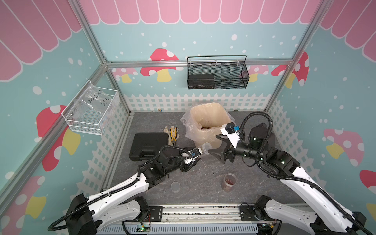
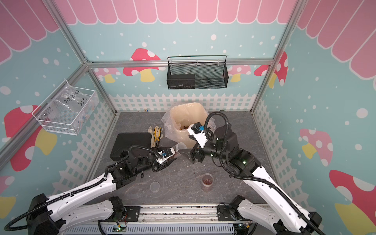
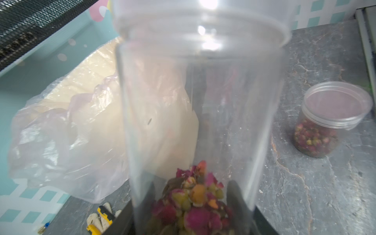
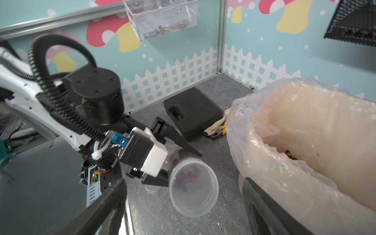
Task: Empty the moldy dried flower tea in the jars
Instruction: Unscrew the lid from the jar.
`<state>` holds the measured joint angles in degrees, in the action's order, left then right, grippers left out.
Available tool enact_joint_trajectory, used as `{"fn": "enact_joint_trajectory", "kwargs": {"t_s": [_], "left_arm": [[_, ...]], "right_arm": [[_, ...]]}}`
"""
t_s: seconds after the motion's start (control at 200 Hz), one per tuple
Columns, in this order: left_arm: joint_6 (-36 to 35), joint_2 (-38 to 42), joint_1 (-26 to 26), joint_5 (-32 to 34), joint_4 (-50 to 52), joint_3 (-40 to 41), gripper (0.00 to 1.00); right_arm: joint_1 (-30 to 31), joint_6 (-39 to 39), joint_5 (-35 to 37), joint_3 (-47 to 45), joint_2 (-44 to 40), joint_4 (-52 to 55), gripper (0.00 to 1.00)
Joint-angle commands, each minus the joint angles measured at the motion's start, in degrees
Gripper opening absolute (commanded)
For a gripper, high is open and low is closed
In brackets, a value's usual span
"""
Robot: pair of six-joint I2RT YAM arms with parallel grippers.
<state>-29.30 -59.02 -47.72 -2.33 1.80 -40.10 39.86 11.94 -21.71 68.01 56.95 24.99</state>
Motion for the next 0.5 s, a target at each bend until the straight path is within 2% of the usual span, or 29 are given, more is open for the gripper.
{"fn": "enact_joint_trajectory", "kwargs": {"t_s": [0.0,0.175,0.29,0.35,0.495], "left_arm": [[-3.55,1.29,-0.59,5.26,-2.07,0.02,0.26],[-4.71,1.71,-1.30,7.48,-1.94,-0.07,0.24],[-4.97,2.07,-1.66,8.14,-1.88,0.10,0.24],[-5.06,2.29,-1.76,8.31,-1.95,0.19,0.24],[-5.31,2.63,-1.85,8.54,-1.89,0.37,0.24]], "right_arm": [[0.22,9.76,2.69,1.09,3.53,0.17,0.89],[0.24,10.83,-3.16,1.79,8.00,0.23,0.85],[0.27,10.69,-4.23,1.68,9.58,0.82,0.84],[0.26,10.56,-4.62,1.49,10.14,0.79,0.77],[0.23,9.92,-5.74,1.60,10.90,0.80,0.55]]}}
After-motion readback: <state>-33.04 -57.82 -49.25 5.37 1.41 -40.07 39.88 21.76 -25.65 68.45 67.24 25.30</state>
